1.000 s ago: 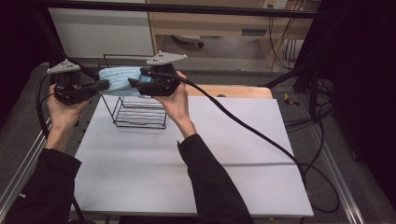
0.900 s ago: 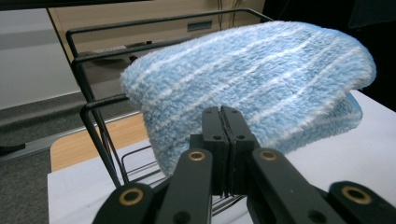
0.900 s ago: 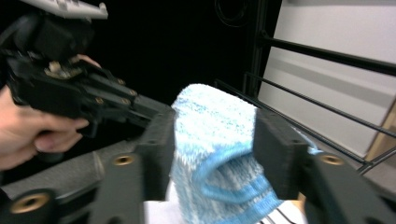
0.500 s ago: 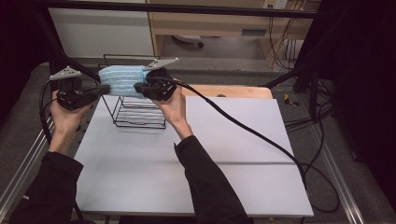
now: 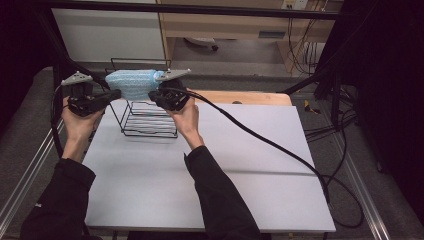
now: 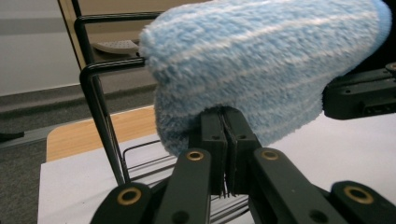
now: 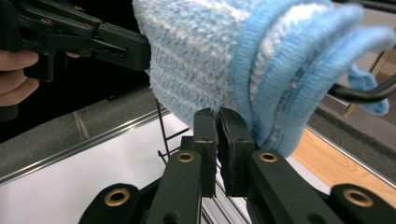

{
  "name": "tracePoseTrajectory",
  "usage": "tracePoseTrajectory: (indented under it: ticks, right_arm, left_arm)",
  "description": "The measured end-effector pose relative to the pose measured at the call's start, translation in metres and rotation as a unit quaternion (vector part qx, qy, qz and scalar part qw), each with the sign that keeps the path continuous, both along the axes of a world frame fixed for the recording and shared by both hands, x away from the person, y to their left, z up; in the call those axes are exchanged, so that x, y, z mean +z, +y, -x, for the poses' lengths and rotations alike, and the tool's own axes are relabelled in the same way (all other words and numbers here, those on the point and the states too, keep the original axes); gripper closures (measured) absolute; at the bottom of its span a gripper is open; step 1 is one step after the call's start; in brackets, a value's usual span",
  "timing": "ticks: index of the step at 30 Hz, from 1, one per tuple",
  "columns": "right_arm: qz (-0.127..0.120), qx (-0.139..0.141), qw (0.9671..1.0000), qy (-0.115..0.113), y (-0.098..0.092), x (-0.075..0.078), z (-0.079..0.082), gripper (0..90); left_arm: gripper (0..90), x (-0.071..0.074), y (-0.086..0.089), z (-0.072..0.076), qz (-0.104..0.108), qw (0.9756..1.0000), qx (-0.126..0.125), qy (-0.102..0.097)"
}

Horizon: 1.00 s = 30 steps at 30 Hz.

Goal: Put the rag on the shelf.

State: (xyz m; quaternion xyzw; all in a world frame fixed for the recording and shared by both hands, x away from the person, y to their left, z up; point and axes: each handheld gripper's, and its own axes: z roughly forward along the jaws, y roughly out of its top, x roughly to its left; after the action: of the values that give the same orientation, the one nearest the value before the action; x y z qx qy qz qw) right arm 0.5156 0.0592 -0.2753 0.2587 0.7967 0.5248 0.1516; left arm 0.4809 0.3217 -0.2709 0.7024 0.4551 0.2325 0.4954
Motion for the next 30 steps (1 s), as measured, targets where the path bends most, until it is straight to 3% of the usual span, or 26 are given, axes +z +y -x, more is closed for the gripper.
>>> tracePoseTrajectory:
  ticks: [7,12,18,30]
  right_arm:
    - [-0.005,0.009,0.9999,-0.011,-0.002,0.002,0.005,83.2]
    - [-0.013,0.021,0.9994,-0.025,-0.007,0.012,0.016,76.9]
    - [-0.036,0.027,0.9986,-0.030,-0.013,0.023,0.026,63.4]
    - [-0.037,0.022,0.9986,-0.029,-0.040,0.033,0.043,38.2]
  left_arm:
    - [84.7,0.002,0.003,0.008,0.004,0.9999,-0.006,-0.009]
    - [77.3,0.008,0.007,0.021,0.011,0.9996,-0.016,-0.018]
    - [64.7,0.018,0.010,0.033,0.005,0.9993,-0.022,-0.029]
    - [31.9,0.020,0.015,0.050,-0.005,0.9987,-0.019,-0.047]
